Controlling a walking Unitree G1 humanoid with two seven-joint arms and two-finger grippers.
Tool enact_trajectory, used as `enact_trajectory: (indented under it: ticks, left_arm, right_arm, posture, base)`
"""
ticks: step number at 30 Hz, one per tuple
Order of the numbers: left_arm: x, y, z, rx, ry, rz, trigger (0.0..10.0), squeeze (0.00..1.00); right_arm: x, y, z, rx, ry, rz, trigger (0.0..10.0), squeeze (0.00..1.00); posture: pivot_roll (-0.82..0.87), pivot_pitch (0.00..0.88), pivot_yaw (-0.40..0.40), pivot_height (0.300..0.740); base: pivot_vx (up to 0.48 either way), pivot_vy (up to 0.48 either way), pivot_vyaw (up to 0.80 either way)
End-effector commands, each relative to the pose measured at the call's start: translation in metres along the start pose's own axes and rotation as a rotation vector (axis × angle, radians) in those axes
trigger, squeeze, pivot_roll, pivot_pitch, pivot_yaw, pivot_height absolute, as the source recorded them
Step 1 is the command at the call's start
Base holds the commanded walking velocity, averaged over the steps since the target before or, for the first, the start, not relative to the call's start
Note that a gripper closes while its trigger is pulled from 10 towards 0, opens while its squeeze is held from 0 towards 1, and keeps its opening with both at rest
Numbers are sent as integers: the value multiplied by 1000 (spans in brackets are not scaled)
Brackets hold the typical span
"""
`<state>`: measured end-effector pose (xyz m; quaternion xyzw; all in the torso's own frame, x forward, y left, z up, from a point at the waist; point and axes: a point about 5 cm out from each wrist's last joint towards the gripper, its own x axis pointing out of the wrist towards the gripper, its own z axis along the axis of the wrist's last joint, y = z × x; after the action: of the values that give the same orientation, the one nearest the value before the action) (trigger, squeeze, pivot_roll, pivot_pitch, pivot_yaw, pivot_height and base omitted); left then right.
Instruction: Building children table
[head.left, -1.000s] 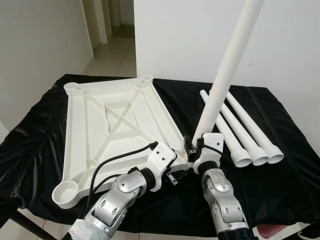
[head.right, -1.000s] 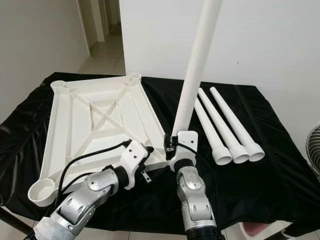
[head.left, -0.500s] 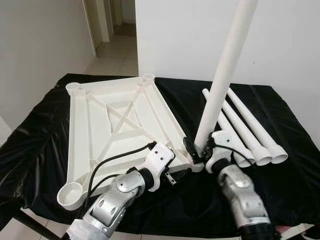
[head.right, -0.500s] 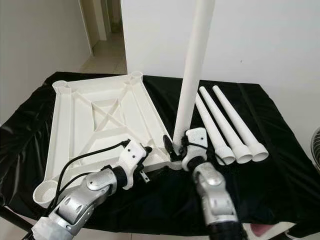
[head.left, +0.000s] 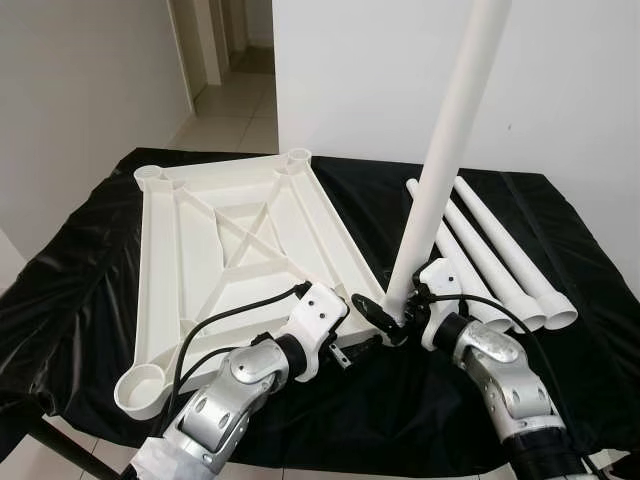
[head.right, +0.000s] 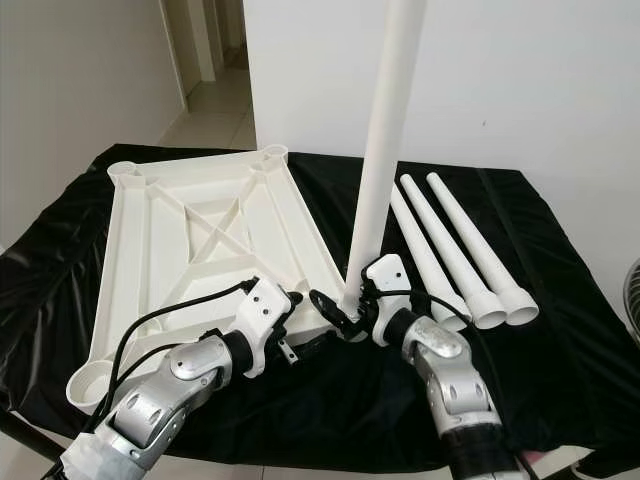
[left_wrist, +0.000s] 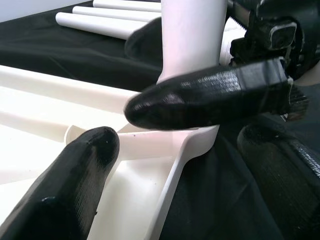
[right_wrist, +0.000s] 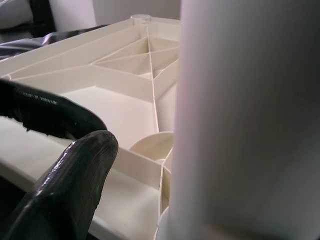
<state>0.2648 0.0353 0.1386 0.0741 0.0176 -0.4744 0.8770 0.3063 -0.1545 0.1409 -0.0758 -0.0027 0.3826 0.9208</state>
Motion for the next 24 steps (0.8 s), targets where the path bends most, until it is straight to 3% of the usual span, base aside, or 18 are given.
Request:
enact_trajectory:
  ticks: [1, 3, 4, 5, 6, 13, 19, 21, 23, 24]
  left_arm:
    - [0, -4, 2, -2, 1, -75, 10000, 0]
    - [0, -3, 3, 0, 0, -76, 10000, 0]
    - [0, -3, 3, 2, 0, -77, 10000, 0]
    - [0, -3, 3, 2, 0, -77, 10000, 0]
    - [0, -3, 3, 3, 1, -78, 10000, 0]
    - [-6, -7, -2, -2, 20, -115, 10000, 0]
    - [-8, -6, -4, 13, 35, -124, 10000, 0]
    - [-8, -6, -4, 18, 36, -123, 10000, 0]
    - [-8, -4, -1, 18, 29, -116, 10000, 0]
    - [-8, -4, -1, 18, 29, -116, 10000, 0]
  right_arm:
    - [3, 2, -5, -16, 30, 31, 10000, 0]
    - [4, 0, -6, -22, 40, 36, 10000, 0]
    - [4, -2, -9, -22, 52, 35, 1922, 0]
    - [4, -2, -9, -22, 52, 35, 1922, 0]
    - [3, -3, -10, -24, 59, 37, 0, 0]
    - [-3, -5, -18, 20, 70, 24, 0, 0]
    - [-3, -8, -23, 72, 60, -64, 0, 0]
    - [-2, -9, -26, 94, 67, -117, 0, 0]
    - [0, -11, -35, 112, 96, -269, 0, 0]
    - [0, -11, -35, 112, 96, -269, 0, 0]
  posture:
    - [-18, 6, 27, 740]
    - [-16, 5, 25, 740]
    - [-14, 6, 24, 740]
    - [-14, 6, 24, 740]
    - [-14, 6, 24, 740]
    - [-19, 11, 19, 740]
    - [-16, 6, 19, 740]
    - [-11, 1, 17, 740]
    - [-9, 0, 17, 740]
    - [-9, 0, 17, 740]
  base:
    - [0, 0, 0]
    - [0, 0, 0]
    - [0, 0, 0]
    - [0, 0, 0]
    - [0, 0, 0]
    - [0, 0, 0]
    - [0, 0, 0]
    - [0, 0, 0]
    - [0, 0, 0]
    - [0, 0, 0]
